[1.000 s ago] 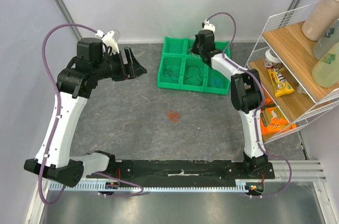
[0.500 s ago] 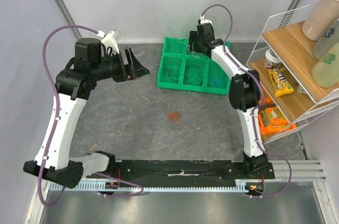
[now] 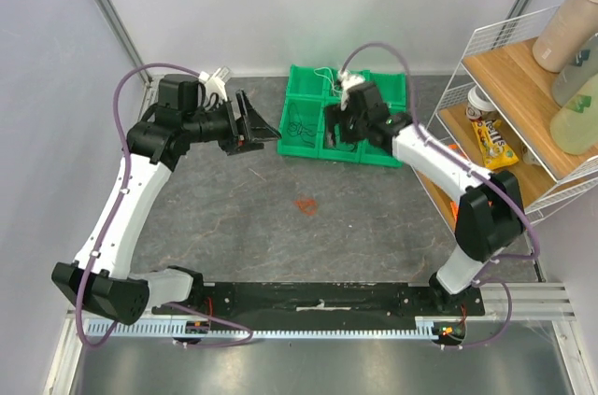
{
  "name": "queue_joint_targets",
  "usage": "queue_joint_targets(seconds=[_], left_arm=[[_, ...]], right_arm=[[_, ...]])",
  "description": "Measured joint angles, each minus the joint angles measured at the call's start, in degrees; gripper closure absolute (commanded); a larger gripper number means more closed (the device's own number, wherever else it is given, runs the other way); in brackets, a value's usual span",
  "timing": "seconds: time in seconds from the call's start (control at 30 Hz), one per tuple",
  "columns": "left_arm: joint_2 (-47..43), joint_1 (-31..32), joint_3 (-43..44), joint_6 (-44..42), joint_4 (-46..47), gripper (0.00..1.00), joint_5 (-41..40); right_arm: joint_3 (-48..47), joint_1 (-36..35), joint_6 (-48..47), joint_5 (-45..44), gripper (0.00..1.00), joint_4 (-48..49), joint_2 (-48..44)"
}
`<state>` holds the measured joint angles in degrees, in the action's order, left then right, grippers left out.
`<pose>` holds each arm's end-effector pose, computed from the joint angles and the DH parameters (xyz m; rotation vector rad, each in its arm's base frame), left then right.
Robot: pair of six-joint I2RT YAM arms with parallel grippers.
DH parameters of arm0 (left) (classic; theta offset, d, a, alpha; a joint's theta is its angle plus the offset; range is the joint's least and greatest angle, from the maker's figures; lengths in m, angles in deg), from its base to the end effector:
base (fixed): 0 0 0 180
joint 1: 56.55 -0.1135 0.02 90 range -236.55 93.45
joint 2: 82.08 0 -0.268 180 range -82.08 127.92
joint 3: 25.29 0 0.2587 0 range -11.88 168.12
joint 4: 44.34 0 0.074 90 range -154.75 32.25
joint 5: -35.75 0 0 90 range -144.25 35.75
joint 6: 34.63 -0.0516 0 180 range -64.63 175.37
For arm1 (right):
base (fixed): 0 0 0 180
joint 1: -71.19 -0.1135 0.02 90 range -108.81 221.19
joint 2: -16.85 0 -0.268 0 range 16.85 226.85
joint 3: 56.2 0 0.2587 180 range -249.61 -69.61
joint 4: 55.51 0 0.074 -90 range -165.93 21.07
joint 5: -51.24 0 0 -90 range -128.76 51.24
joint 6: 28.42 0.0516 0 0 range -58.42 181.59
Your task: Untangle the cables
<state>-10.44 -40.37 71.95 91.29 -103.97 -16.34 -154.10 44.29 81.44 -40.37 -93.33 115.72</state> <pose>0.2447 -0.1040 0.4154 0.0188 2.2846 -1.2180 0.3733 0.1878 0.2952 -0.1246 2.2760 0.4041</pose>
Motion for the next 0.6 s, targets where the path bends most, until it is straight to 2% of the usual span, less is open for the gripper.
queue_joint_targets(seconds=[0.07, 0.2, 0.3, 0.43, 0.6], left_arm=[[-0.07, 0.0, -2.43, 1.31, 1.66, 0.23, 1.22], [0.04, 0.0, -5.49, 3.3, 2.69, 0.24, 2.78], [0.07, 0.0, -5.73, 4.17, 3.3, 0.25, 3.23], [-0.13, 0.0, -5.75, 4.63, 3.96, 0.25, 3.28], [-1.18, 0.0, -6.03, 4.68, 3.98, 0.25, 3.19]], right_arm=[[7.02, -4.35, -0.63, 1.7, 0.19, 1.62, -3.3], [15.06, -11.58, -0.02, 4.57, 0.2, 3.19, -4.33], [17.55, -12.63, 1.18, 5.44, 0.21, 3.5, -4.26], [12.66, -10.05, 1.88, 3.5, 0.23, 5.14, -2.58], [-4.0, -3.1, 6.69, 2.03, 0.22, 11.8, 7.28]])
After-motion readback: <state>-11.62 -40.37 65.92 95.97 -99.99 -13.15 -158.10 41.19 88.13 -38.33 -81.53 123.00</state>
